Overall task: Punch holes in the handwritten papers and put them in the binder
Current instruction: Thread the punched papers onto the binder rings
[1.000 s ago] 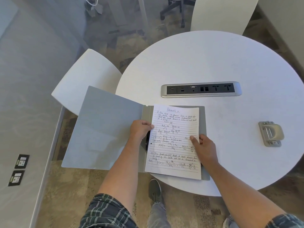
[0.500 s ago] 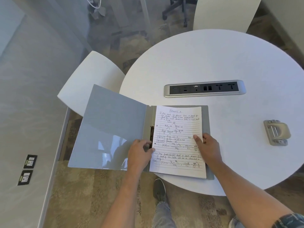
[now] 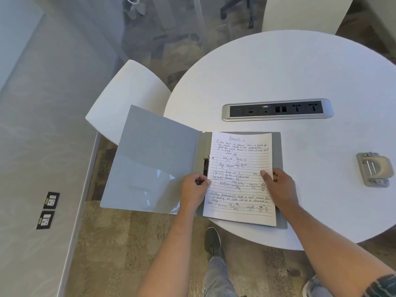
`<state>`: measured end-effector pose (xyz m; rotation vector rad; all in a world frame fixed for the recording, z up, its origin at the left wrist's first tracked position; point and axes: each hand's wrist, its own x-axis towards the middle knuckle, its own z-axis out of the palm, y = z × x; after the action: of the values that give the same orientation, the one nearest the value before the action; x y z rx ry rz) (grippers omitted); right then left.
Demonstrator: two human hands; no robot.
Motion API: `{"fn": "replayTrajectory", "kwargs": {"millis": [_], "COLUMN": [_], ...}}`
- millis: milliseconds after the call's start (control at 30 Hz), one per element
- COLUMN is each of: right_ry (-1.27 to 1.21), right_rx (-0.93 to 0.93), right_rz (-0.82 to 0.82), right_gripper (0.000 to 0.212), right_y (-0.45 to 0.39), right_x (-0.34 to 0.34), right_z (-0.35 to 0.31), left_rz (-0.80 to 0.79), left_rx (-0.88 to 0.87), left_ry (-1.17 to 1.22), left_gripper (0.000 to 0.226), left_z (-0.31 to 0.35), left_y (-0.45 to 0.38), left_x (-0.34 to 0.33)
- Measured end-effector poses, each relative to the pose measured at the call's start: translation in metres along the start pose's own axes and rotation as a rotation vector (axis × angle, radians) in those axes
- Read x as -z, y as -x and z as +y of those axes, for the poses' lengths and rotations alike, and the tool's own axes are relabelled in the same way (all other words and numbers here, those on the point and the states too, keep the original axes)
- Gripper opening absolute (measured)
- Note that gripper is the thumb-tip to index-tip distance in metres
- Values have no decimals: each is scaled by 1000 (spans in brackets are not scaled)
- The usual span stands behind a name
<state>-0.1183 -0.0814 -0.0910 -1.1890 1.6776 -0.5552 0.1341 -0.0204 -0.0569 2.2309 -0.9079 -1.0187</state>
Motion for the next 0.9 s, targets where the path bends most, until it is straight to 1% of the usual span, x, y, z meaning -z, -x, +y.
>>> {"fn": "replayTrajectory", "kwargs": {"millis": [67, 133, 167, 267, 300, 400, 500, 567, 633, 700, 733, 767, 833, 900], "right_ry": [-3, -17, -29, -43, -45, -38, -76, -63, 106, 300, 359, 398, 450, 539], "right_rx": [4, -5, -9, -8, -2, 11, -21, -59, -63, 26, 121, 225, 436, 618], "right_rz": [0, -1, -3, -1, 4, 18, 46, 83, 179, 281, 286, 253, 122, -13], "right_gripper": [29, 29, 29, 25, 25, 26, 29, 40, 54, 66, 68, 64, 51, 45], "right_y": [1, 1, 1, 2, 3, 3, 1, 4, 9, 16, 19, 21, 23, 20], "right_x": [1, 0, 0, 0, 0, 0, -2, -5, -11, -19, -26, -34, -54, -77], "right_z": [-2, -2, -2, -4, -4, -3, -5, -12, -20, -28, -31, -36, -46, -57], "left_rz": [2, 56, 85, 123, 118, 79, 87, 95, 84, 74, 79, 85, 94, 121], "left_rx": [-13, -97, -155, -314, -340, -350, -330, -328, -333, -345, -356, -368, -380, -398], "left_ry": [1, -101, -178, -391, -457, -547, -518, -513, -524, -553, -568, -575, -573, -565], "left_gripper": [11, 19, 18, 3, 9, 28, 30, 28, 28, 29, 30, 30, 28, 24], "left_z": [2, 1, 0, -6, -8, -9, -7, -5, -3, -3, -3, -4, -6, -7], "left_y": [0, 0, 1, 2, 2, 3, 3, 1, 0, 0, 0, -1, -2, -2], "left_x": [1, 1, 1, -2, -3, -7, -9, -9, -10, -10, -11, -11, -12, -14]}}
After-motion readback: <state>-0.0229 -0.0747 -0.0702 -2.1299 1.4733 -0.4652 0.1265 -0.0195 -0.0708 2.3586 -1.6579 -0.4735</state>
